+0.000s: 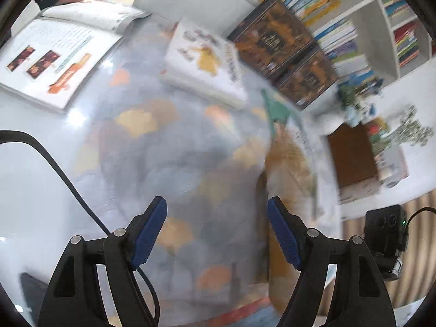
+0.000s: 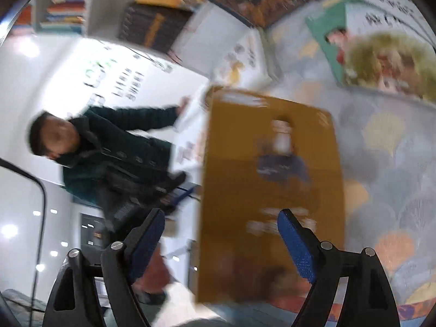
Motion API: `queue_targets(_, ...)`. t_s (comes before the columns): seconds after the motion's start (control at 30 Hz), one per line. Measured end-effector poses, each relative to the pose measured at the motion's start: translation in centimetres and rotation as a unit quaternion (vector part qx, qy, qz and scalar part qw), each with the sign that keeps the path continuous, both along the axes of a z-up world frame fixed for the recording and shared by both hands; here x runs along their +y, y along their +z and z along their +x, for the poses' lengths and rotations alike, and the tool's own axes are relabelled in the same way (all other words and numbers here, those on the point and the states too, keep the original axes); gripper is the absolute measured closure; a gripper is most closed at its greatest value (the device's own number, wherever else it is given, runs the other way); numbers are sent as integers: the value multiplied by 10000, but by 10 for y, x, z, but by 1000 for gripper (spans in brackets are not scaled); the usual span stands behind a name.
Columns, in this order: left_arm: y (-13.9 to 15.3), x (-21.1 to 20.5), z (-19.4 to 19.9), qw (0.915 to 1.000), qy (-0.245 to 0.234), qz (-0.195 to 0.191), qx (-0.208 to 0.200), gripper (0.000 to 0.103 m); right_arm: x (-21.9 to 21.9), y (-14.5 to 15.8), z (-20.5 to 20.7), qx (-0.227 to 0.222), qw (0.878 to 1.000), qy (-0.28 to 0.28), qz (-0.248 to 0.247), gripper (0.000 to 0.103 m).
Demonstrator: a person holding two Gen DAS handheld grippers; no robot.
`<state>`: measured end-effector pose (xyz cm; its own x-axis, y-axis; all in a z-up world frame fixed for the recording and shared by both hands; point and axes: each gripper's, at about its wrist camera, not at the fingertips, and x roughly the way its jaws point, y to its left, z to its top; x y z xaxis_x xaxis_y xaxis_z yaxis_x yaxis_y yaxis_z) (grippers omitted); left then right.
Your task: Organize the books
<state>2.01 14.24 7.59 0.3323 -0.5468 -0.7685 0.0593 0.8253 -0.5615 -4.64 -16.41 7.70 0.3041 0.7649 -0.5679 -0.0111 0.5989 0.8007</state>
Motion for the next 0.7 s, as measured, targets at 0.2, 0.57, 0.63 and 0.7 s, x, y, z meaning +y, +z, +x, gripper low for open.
queue_targets(0.2,-40,-15,-11,9968,-514,315,533,29,12,-49,-4,612,9870,-49,-1484,37)
queue_targets(0.57,-60,-44,-49,9805,-1566,986,666,47,47,-62,-7,225,9423,166,-3337,72)
queue_targets(0.63,-62,-47,-52,9781,-1750,878,710,47,48,-66,-7,337,9464,203,-3207,72)
queue_targets(0.7,-62,-52,-52,9765,-1892,731,725,46,47,-66,-7,309,9474,216,-3177,72)
